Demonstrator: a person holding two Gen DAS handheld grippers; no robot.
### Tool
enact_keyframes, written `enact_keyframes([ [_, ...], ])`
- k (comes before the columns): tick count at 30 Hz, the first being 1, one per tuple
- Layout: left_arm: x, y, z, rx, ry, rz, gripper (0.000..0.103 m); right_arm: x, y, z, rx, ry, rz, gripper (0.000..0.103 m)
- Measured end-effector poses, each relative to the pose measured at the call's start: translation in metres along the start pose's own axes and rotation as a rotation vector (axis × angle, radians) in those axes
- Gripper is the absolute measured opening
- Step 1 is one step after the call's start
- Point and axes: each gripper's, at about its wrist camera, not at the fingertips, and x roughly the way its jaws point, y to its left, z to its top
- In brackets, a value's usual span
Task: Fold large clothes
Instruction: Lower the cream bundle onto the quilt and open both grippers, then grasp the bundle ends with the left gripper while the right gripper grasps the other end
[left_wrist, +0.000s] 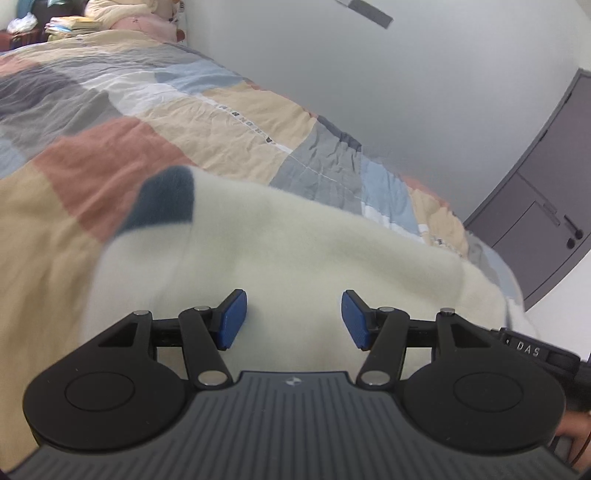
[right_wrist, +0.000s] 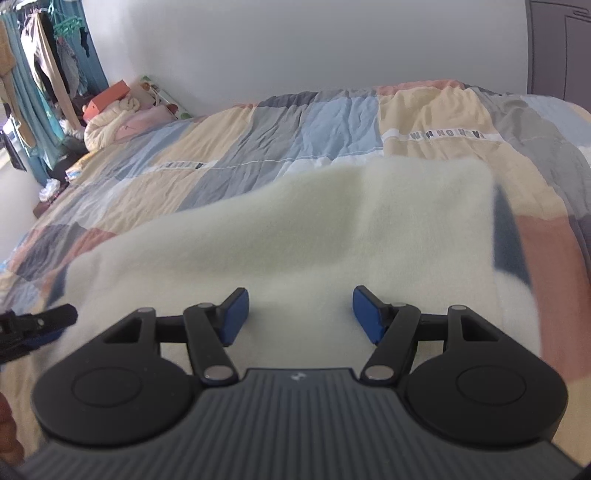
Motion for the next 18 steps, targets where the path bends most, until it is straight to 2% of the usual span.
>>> enact_keyframes([
  [3, -0.020, 0.003, -0.012, -0.089, -0.006, -0.010, 0.063, -0.019, 0.002, -0.012, 0.050, -0.001, 0.021, 0.066],
  [6, -0.034, 0.011, -0.025, -0.205, 0.009, -0.035, 0.063, -0.034, 0.005, -0.024, 0.108, 0.003, 0.085, 0.066],
  [9, -0.038, 0.011, -0.041, -0.228, 0.035, 0.020, 0.068, -0.041, 0.006, -0.038, 0.153, 0.045, 0.158, 0.066],
  [13, -0.028, 0.032, -0.055, -0.402, 0.120, -0.035, 0.069, -0.030, 0.001, -0.054, 0.279, 0.146, 0.228, 0.069],
  [16, -0.022, 0.045, -0.057, -0.479, 0.128, -0.063, 0.069, -0.017, -0.003, -0.058, 0.355, 0.188, 0.268, 0.075],
  [18, -0.019, 0.051, -0.059, -0.523, 0.128, -0.083, 0.071, -0.007, -0.009, -0.060, 0.434, 0.212, 0.307, 0.091],
])
